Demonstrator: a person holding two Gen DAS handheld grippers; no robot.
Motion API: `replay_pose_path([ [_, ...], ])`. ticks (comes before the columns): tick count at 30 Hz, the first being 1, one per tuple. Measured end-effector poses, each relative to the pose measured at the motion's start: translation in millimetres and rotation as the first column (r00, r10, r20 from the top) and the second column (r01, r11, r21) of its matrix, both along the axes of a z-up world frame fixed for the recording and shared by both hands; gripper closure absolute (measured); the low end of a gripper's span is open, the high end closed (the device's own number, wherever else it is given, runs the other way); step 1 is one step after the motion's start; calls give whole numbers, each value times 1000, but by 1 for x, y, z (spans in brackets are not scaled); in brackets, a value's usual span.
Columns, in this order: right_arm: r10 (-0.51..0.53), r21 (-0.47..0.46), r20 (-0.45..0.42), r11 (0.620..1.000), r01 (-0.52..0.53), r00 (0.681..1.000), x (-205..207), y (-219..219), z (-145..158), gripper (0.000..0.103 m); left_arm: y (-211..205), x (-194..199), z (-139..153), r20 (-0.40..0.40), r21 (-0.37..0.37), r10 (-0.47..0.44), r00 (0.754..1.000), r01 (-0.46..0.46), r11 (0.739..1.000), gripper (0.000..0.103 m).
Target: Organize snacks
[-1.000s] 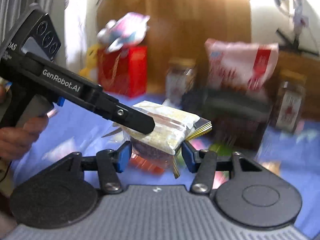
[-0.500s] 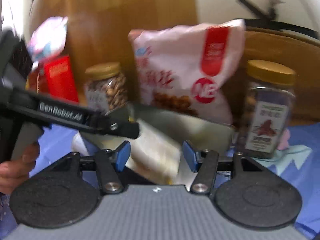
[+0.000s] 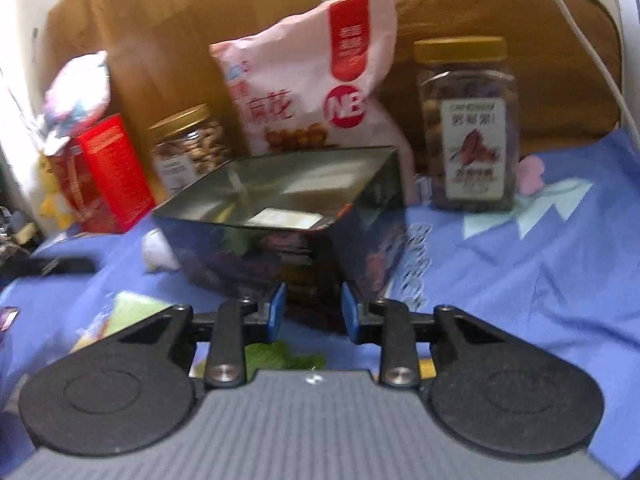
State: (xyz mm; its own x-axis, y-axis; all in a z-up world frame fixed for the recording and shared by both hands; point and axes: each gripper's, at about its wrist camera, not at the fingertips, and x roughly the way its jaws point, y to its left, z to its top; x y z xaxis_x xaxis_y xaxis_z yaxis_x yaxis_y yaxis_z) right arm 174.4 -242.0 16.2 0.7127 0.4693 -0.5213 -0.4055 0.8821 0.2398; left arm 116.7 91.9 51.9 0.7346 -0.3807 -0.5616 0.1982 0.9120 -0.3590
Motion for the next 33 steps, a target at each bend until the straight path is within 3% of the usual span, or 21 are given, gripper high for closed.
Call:
replay_pose_path([
  [4, -48, -24, 5, 999, 48, 999, 13, 0, -2, 67, 18, -22, -7, -32, 18, 50, 998, -49, 999, 52],
  [6, -63, -37, 23, 997, 64, 998, 3, 1, 2, 65, 29, -30, -8, -37, 40, 81, 996, -79, 996, 52],
  [8, -23, 7, 25, 1000, 22, 999, -17, 3, 7, 65, 43, -29, -9, -52, 49, 106, 993, -104, 993, 52],
  [12, 88, 28, 35, 996, -89, 996, -52, 29, 11, 65, 54, 10, -8, -30, 91, 107, 994, -104, 990, 49],
  [14, 133, 43, 26, 990, -134, 991, -64, 49, 8, 65, 48, 37, -10, 35, 161, 70, 997, -75, 984, 33],
  [17, 149, 58, 50, 987, -152, 988, -81, 70, 4, 65, 40, 68, -17, 86, 235, 8, 996, -28, 972, 33],
  [20, 157, 34, 83, 986, -161, 984, -94, 89, 1, 62, 39, 91, -24, 80, 224, -50, 995, 31, 974, 35],
  [23, 225, -57, 98, 974, -220, 970, -87, 115, 3, 61, 51, 115, -30, 24, 111, -33, 999, 30, 993, 40],
  [25, 299, -164, 118, 946, -279, 947, -72, 139, 10, 61, 62, 122, -35, -22, 36, -13, 1000, 13, 999, 47],
  [28, 420, -310, 115, 876, -369, 900, -39, 182, 14, 61, 88, 116, -39, -83, -81, 74, 994, -81, 993, 47],
  [33, 515, -546, 88, 741, -391, 853, 18, 250, 2, 60, 114, 85, -33, -112, -104, 204, 973, -216, 971, 47],
])
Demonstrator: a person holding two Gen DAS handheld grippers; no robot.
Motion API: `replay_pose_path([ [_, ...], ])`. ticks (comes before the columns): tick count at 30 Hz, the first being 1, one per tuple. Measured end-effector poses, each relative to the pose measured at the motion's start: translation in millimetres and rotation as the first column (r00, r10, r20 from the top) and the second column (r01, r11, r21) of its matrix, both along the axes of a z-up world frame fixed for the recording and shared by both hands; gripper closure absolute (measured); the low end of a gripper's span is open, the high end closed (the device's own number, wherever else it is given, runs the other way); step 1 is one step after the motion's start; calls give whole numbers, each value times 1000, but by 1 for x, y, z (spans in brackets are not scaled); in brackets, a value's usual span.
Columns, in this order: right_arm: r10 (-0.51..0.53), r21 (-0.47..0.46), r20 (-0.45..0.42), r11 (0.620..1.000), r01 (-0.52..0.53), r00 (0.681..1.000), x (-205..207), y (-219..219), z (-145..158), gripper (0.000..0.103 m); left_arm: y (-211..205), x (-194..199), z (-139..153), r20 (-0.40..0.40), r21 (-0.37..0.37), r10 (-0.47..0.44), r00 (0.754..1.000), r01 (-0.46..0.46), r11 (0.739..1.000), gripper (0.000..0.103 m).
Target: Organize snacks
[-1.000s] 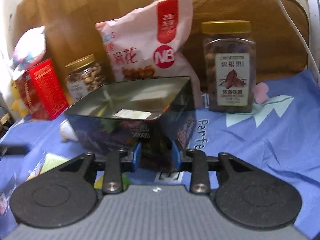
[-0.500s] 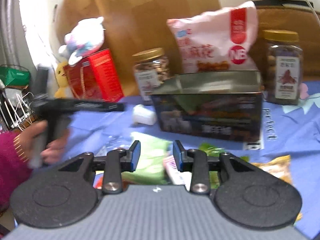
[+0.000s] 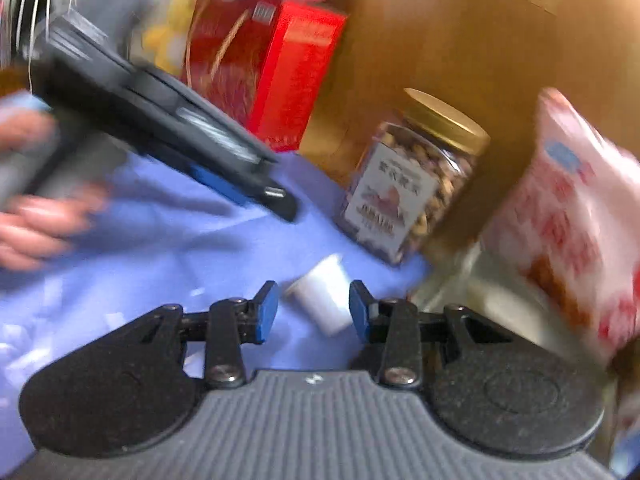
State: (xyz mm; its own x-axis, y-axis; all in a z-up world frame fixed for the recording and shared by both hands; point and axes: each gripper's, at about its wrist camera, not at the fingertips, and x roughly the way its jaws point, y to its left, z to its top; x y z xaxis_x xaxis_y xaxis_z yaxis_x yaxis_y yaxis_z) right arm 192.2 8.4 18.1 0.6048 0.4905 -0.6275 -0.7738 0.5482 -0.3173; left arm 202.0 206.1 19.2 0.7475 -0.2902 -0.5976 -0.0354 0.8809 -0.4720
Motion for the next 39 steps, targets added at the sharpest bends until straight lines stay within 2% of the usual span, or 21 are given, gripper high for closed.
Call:
replay_pose_path([
  [3, 43, -108, -5, 993, -44, 999, 21, 25, -10, 57, 10, -24, 4, 32, 5, 52, 998, -52, 999, 47],
  [6, 73, -251, 4, 966, -70, 997, 28, 44, -28, 55, 20, -37, 4, 52, -19, 91, 995, -90, 996, 47],
  [7, 84, -270, 19, 960, -76, 996, 30, 46, -31, 56, 22, -38, 4, 56, -24, 94, 994, -93, 995, 47],
  [9, 71, -274, -17, 959, -73, 997, 37, 48, -28, 57, 29, -36, 3, 57, -26, 99, 993, -97, 995, 47],
  [12, 54, -230, -46, 971, -64, 997, 32, 37, -24, 58, 31, -36, 0, 37, -20, 91, 995, -90, 996, 47],
  [15, 65, -120, -112, 990, -79, 992, -2, 27, -8, 58, 28, -41, 1, 37, -31, 63, 997, -62, 998, 47],
  [19, 175, -23, -93, 984, -178, 980, -81, 7, 6, 57, 18, -69, 9, 82, -44, 6, 997, -2, 999, 44],
  [21, 220, -21, -59, 975, -222, 974, -121, -4, 3, 57, 10, -91, 6, 89, -44, -40, 995, 44, 998, 43],
  [24, 228, -32, -36, 973, -230, 973, -165, -20, -11, 57, -6, -125, -4, 68, -25, -124, 990, 126, 992, 43],
  [26, 211, -6, -37, 977, -211, 977, -175, -27, -20, 49, -18, -147, -8, 54, 4, -173, 983, 173, 985, 43],
  [27, 199, 7, -34, 980, -199, 979, -179, -31, -23, 39, -23, -158, -9, 50, 15, -188, 981, 188, 982, 43],
  [28, 188, 31, -35, 982, -187, 981, -183, -35, -25, 35, -27, -168, -10, 48, 22, -201, 978, 200, 979, 43],
  [34, 114, 153, -78, 983, -101, 990, -177, -57, -31, 35, -41, -193, -12, 31, 6, -237, 971, 237, 971, 43],
  [39, 73, 195, -109, 980, -51, 991, -182, -64, -34, 37, -59, -194, -11, 24, 23, -276, 961, 276, 961, 51],
])
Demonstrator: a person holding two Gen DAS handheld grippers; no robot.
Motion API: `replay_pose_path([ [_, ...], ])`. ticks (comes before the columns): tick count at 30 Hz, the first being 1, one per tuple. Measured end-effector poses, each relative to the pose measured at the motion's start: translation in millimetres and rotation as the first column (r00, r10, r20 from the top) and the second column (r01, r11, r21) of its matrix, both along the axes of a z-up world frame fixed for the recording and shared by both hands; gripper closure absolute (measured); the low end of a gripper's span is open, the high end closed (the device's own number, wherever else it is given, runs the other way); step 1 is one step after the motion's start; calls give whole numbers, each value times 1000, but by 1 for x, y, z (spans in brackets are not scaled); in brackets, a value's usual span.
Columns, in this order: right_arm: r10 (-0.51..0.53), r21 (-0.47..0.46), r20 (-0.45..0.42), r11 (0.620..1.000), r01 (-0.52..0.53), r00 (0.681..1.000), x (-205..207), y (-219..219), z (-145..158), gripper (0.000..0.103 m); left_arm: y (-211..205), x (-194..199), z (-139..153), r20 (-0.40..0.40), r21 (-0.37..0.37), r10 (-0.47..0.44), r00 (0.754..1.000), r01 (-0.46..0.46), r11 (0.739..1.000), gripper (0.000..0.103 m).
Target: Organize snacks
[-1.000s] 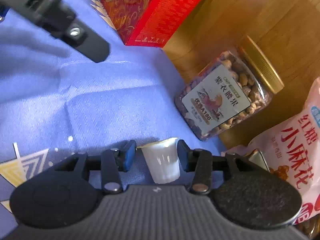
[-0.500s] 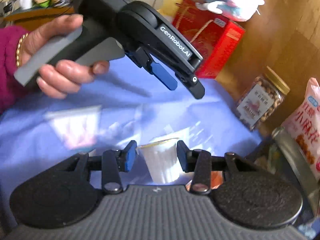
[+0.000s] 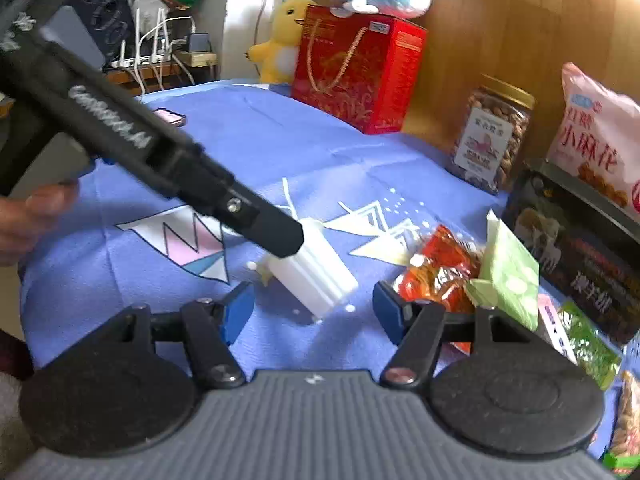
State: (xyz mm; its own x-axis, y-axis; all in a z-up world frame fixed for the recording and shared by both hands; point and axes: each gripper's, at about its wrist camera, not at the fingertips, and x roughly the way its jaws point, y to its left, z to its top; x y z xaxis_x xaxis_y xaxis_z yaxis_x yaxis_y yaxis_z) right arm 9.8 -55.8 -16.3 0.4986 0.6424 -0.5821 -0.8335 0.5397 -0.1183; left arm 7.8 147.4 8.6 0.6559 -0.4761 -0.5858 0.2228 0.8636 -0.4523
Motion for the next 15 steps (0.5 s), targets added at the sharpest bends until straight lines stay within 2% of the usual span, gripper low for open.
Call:
replay_pose_path([
  [2, -3, 12, -39, 1000, 3, 999, 7, -1, -3, 38, -9, 5, -5, -25, 30, -15, 1000, 15, 999, 66],
  [3, -2, 26, -61, 1000, 4, 998, 9, -1, -5, 51, -14, 7, -8, -43, 42, -14, 999, 16, 999, 71],
  [4, -2, 49, -86, 999, 6, 996, 12, -2, -6, 59, -15, 7, -8, -37, 51, -5, 999, 6, 999, 69],
  [5, -24, 57, -83, 998, 29, 996, 12, -4, -5, 63, -15, 7, -7, -38, 54, -2, 999, 4, 999, 70],
  [9, -61, 128, -104, 989, 74, 993, 11, -18, 3, 64, -24, 12, 14, 1, 78, -35, 999, 35, 996, 71],
  [12, -113, 176, -52, 977, 120, 992, 17, -31, 20, 64, -41, 30, 38, 73, 118, -80, 994, 71, 991, 70],
  [15, -191, 226, -5, 956, 188, 981, 39, -49, 39, 64, -64, 64, 63, 144, 148, -127, 981, 106, 983, 70],
])
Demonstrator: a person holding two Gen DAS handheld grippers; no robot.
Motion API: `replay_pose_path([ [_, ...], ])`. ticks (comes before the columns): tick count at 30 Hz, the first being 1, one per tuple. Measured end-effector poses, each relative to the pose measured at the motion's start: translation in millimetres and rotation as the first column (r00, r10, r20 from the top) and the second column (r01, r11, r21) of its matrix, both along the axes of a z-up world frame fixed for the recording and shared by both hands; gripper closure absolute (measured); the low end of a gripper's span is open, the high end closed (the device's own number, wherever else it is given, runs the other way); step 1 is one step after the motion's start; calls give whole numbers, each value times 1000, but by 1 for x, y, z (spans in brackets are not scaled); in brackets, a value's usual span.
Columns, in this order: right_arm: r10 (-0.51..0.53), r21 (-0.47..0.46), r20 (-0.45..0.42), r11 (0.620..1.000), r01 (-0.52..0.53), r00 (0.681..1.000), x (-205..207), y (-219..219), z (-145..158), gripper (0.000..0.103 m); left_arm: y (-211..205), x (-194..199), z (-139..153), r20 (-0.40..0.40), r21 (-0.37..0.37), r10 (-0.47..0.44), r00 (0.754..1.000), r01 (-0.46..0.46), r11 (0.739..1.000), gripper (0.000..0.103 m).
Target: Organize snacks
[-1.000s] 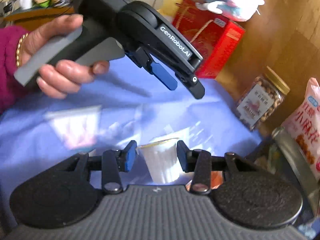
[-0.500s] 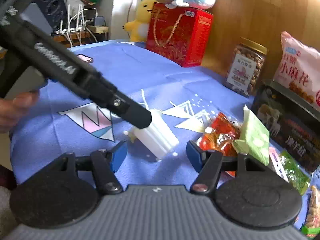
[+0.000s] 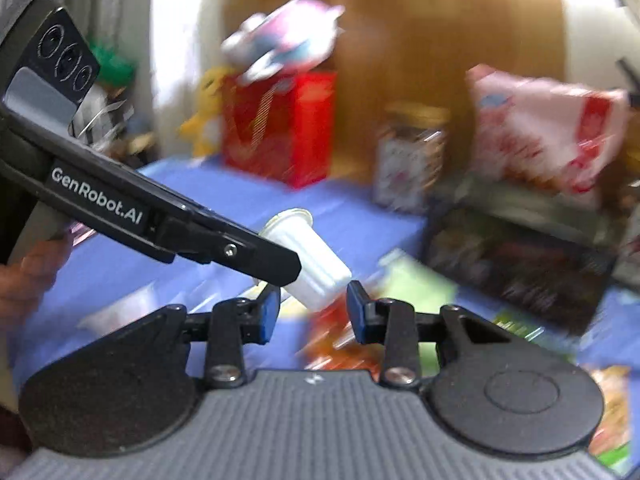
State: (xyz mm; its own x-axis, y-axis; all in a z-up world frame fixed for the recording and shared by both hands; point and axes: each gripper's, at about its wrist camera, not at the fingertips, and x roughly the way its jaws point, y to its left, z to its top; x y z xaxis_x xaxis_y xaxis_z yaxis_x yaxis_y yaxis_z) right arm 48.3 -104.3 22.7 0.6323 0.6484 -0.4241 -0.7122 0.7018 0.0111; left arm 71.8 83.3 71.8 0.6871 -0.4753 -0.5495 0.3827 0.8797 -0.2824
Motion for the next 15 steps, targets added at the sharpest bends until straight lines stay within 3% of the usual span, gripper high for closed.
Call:
replay_pose_path([
  [5, -151, 14, 60, 988, 151, 987, 62, -26, 26, 64, -40, 78, 22, 67, 0, -57, 996, 57, 998, 69],
  [11, -259, -18, 33, 966, 259, 965, 132, -40, 22, 64, -60, 151, 5, -9, -64, -40, 999, 39, 997, 71],
  [15, -291, -21, 33, 956, 292, 956, 138, -48, 17, 55, -59, 162, -5, -40, -79, -6, 999, 3, 997, 69],
])
